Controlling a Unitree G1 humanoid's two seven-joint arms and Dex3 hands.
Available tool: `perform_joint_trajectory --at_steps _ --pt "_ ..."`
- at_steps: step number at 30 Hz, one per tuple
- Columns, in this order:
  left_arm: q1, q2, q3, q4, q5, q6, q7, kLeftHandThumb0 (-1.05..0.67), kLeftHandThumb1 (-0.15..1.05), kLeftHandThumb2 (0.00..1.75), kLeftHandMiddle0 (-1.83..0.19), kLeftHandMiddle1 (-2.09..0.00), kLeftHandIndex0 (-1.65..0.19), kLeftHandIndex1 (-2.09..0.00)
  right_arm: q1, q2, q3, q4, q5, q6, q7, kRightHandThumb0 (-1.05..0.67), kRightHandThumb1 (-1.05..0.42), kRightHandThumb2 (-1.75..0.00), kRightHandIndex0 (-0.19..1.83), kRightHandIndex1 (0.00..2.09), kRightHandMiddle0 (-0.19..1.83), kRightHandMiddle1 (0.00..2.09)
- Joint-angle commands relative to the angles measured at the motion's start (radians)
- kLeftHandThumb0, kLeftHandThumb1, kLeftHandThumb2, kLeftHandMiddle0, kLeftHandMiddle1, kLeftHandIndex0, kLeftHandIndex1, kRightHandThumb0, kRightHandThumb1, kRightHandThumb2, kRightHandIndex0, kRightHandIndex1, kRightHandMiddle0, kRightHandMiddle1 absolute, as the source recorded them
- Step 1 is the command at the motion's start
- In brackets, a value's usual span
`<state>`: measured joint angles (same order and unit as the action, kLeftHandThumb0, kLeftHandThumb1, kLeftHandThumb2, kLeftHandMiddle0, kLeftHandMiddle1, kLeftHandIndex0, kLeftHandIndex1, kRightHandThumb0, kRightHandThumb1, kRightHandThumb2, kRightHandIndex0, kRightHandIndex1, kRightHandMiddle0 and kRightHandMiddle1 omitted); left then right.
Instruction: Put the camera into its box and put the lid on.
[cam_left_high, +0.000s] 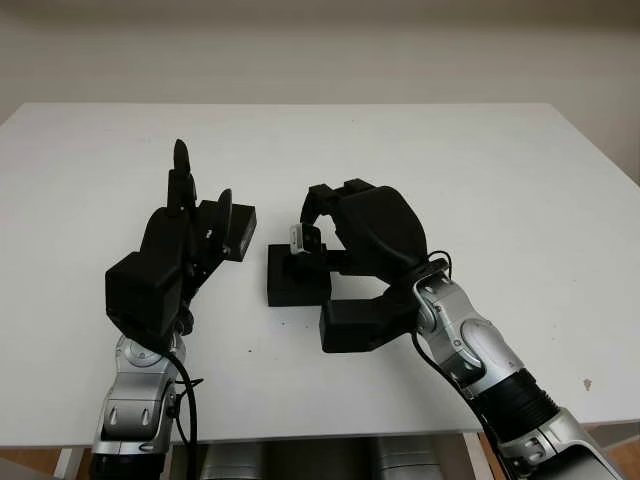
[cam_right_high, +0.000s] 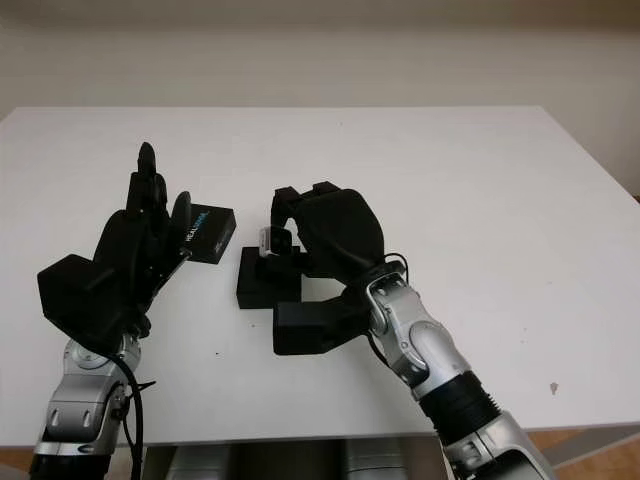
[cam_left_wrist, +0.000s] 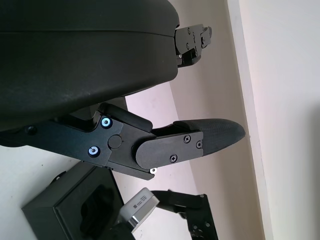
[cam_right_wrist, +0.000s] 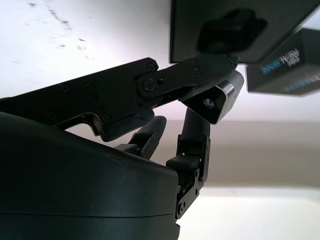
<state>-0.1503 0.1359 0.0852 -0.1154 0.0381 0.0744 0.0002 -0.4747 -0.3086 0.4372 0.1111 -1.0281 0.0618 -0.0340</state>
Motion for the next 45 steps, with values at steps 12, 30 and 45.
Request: perform_joint_trajectory --at_steps 12,30,45 --pt "-0.024 -0.019 -0.007 0.013 -0.005 -0.008 0.005 -0.71 1.05 0.58 0.19 0.00 0.19 0.00 -0.003 0.025 0.018 -0.140 -0.038 0.101 0.159 -0.45 -1.05 -0.18 0.46 0.70 0.38 1.90" --pt "-0.019 -0.023 -0.015 0.008 0.009 -0.009 0.019 -0.70 1.05 0.59 0.19 0.00 0.19 0.00 -0.009 0.046 0.026 -0.107 -0.009 0.117 0.187 -0.44 -1.05 -0.19 0.39 0.74 0.31 1.89" --pt "-0.015 -0.022 -0.013 0.007 -0.005 -0.012 0.015 -0.70 1.05 0.58 0.19 0.00 0.19 0.00 -0.017 0.045 0.049 -0.038 -0.021 0.135 0.201 -0.44 -1.05 -0.17 0.39 0.69 0.37 1.92"
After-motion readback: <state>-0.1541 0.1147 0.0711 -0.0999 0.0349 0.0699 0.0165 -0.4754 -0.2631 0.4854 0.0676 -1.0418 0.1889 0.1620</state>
